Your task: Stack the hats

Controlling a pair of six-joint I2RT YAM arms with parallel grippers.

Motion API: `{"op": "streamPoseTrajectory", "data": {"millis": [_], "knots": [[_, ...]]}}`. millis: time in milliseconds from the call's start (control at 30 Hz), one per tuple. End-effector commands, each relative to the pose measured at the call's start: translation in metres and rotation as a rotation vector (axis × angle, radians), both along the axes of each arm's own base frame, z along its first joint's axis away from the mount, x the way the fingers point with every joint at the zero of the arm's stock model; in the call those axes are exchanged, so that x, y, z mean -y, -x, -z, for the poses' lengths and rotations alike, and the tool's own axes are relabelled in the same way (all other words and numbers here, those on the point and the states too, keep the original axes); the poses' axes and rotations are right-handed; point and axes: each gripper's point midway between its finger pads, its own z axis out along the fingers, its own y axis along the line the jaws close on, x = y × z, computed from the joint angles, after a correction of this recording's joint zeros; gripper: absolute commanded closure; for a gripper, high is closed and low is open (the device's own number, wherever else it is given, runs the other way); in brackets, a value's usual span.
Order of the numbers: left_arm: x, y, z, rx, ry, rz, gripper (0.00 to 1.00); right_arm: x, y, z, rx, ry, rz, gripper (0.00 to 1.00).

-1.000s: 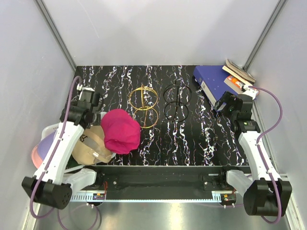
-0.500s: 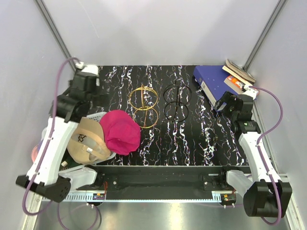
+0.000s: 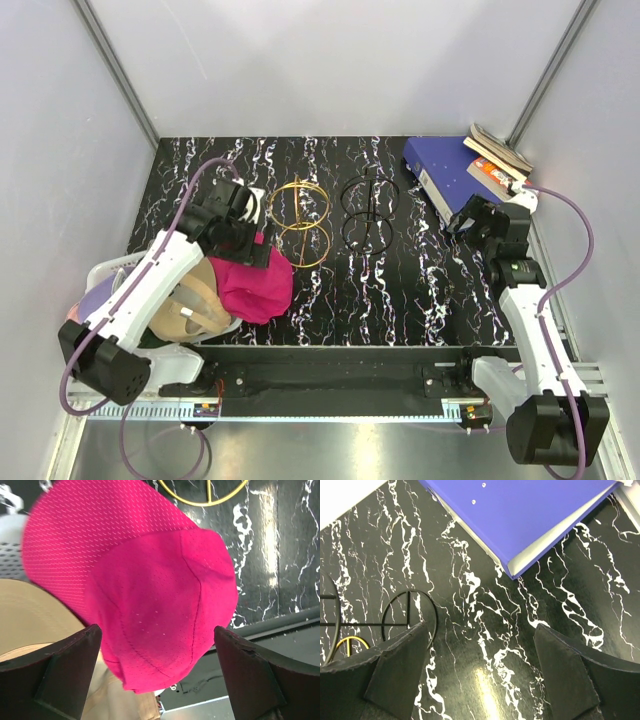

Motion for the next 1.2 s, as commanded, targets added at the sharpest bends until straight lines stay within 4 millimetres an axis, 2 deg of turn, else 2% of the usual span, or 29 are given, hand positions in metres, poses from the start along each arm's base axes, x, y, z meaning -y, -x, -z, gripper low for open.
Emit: {"op": "streamPoseTrajectory", "data": {"millis": [0, 100, 167, 200, 233, 267, 333, 533, 600, 867, 967, 1033, 1067, 1167], "knots": [[0.011, 0.009, 0.006, -0.029, 0.065, 0.003, 0.01, 0.000, 0.007, -0.004, 0.008, 0.000, 0.003, 0.06], [0.006, 0.014, 0.019, -0.063, 0.040, -0.026, 0.04, 0.000, 0.011, -0.004, 0.007, 0.007, 0.000, 0.06], [0.006, 0.014, 0.022, -0.068, 0.040, -0.035, 0.21, 0.001, 0.013, -0.005, 0.009, 0.011, 0.004, 0.06], [0.006, 0.013, 0.021, -0.064, 0.043, -0.040, 0.35, 0.001, 0.013, -0.005, 0.009, 0.011, 0.004, 0.06], [0.006, 0.012, 0.018, -0.055, 0.045, -0.042, 0.61, 0.001, 0.015, -0.006, 0.010, 0.012, 0.003, 0.06], [0.006, 0.009, 0.013, -0.036, 0.047, -0.045, 0.80, 0.001, 0.015, -0.010, 0.019, 0.015, 0.002, 0.06], [0.004, 0.006, 0.002, 0.008, 0.054, -0.049, 1.00, 0.002, 0.014, -0.014, 0.027, 0.021, 0.002, 0.06], [-0.004, -0.004, -0.057, 0.188, 0.077, -0.073, 1.00, 0.004, 0.005, -0.037, 0.064, 0.045, -0.001, 0.06], [-0.007, -0.002, -0.071, 0.211, 0.079, -0.072, 1.00, 0.005, 0.000, -0.053, 0.096, 0.048, 0.004, 0.06], [-0.007, 0.026, -0.084, 0.171, 0.101, 0.035, 1.00, 0.004, -0.025, -0.103, 0.206, 0.033, 0.005, 0.07], [-0.002, 0.040, -0.102, 0.195, 0.147, 0.120, 1.00, 0.001, -0.033, -0.123, 0.248, 0.028, -0.009, 0.08], [0.009, 0.053, -0.119, 0.230, 0.223, 0.219, 1.00, -0.007, -0.040, -0.141, 0.290, 0.020, -0.045, 0.09], [0.012, 0.055, -0.136, 0.281, 0.255, 0.239, 1.00, -0.012, -0.043, -0.148, 0.304, 0.014, -0.067, 0.09], [0.021, 0.062, -0.170, 0.374, 0.334, 0.313, 1.00, -0.042, -0.051, -0.178, 0.364, 0.013, -0.173, 0.10]]}}
